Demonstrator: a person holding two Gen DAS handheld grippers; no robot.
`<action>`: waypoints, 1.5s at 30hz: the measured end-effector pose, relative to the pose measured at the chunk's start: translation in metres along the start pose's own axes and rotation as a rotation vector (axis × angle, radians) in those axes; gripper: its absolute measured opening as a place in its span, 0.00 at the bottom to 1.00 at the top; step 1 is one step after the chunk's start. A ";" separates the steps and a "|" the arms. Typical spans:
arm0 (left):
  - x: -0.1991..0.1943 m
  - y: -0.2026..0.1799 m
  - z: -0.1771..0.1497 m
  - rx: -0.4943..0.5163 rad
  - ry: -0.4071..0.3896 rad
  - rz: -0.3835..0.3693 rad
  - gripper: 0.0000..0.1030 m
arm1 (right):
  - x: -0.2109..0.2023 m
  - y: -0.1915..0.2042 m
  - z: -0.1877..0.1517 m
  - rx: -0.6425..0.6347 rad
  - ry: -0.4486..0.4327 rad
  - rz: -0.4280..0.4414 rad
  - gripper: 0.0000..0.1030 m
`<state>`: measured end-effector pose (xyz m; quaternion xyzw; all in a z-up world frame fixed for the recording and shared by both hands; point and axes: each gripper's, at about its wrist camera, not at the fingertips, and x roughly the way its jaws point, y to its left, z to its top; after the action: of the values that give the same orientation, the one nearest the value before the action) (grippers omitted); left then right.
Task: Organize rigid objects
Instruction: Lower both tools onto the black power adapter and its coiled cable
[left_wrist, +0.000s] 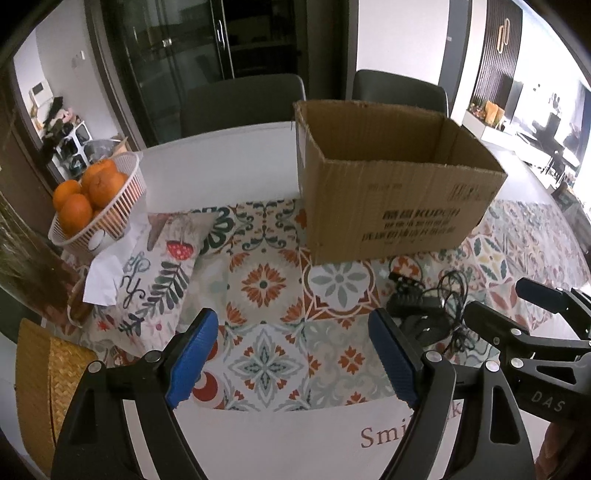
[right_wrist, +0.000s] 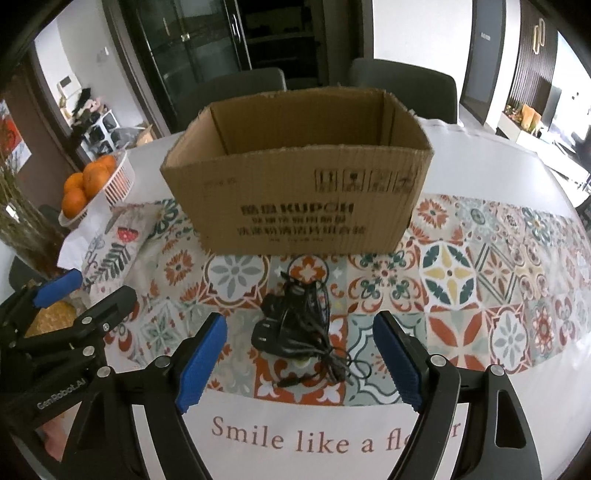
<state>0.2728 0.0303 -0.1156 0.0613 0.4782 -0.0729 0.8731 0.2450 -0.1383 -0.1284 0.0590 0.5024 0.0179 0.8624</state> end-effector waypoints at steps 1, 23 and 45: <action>0.003 0.001 -0.001 0.003 0.007 0.000 0.81 | 0.002 0.001 -0.001 -0.005 0.006 -0.004 0.80; 0.055 0.017 -0.016 0.030 0.116 0.012 0.81 | 0.071 0.011 -0.010 -0.033 0.177 -0.010 0.80; 0.091 0.020 -0.020 0.047 0.201 -0.004 0.81 | 0.128 0.028 -0.008 -0.078 0.251 -0.019 0.69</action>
<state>0.3086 0.0468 -0.2028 0.0877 0.5617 -0.0795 0.8188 0.3020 -0.0982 -0.2395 0.0178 0.6057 0.0367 0.7947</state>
